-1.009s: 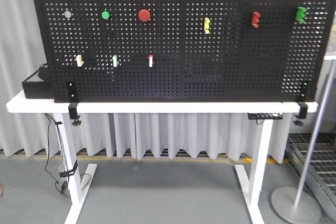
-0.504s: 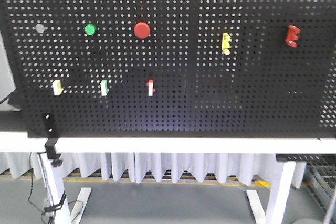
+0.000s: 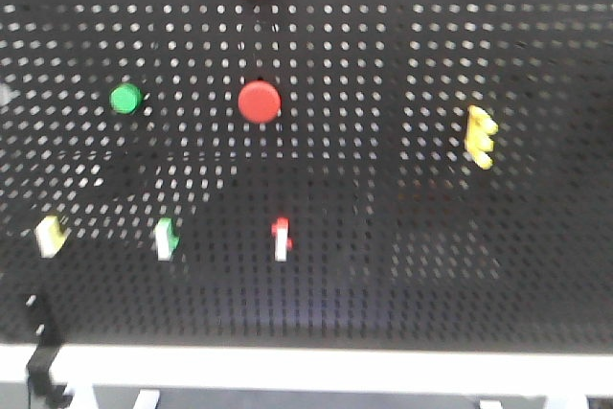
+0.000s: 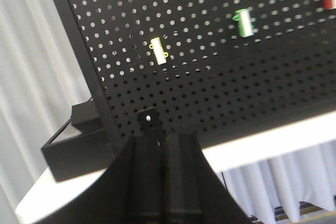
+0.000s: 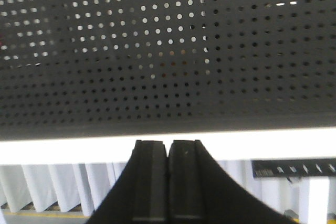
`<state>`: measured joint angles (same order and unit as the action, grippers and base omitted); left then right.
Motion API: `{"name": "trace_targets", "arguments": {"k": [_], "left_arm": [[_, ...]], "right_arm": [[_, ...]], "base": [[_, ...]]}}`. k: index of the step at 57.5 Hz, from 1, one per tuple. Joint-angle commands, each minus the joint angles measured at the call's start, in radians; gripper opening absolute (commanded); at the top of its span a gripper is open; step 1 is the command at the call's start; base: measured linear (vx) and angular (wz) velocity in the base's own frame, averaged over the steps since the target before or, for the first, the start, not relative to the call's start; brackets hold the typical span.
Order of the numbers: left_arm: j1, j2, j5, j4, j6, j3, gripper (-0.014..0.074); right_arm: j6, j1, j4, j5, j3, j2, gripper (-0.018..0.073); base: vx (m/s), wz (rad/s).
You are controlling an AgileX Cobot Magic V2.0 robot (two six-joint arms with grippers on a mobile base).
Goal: Rotate knob clockwise with right arm
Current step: 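Drive the base forward toward the black pegboard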
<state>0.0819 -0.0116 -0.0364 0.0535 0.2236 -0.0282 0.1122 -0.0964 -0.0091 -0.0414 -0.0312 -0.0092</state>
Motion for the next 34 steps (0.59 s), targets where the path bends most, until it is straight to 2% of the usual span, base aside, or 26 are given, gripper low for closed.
{"name": "trace_targets", "arguments": {"k": [1, 17, 34], "left_arm": [[0.008, -0.017, -0.076, -0.005, -0.004, -0.033, -0.0006], [0.008, -0.017, -0.076, -0.005, -0.004, -0.033, -0.0006], [0.008, -0.017, -0.076, -0.005, -0.004, -0.033, -0.0006]], "right_arm": [[0.002, 0.006, -0.009, 0.086, -0.008, -0.012, -0.0007], [0.002, 0.006, -0.009, 0.086, -0.008, -0.012, -0.0007], [0.002, 0.006, -0.009, 0.086, -0.008, -0.012, -0.0007]], "base": [[0.35, 0.03], [0.3, -0.01], [0.13, -0.07]]}}
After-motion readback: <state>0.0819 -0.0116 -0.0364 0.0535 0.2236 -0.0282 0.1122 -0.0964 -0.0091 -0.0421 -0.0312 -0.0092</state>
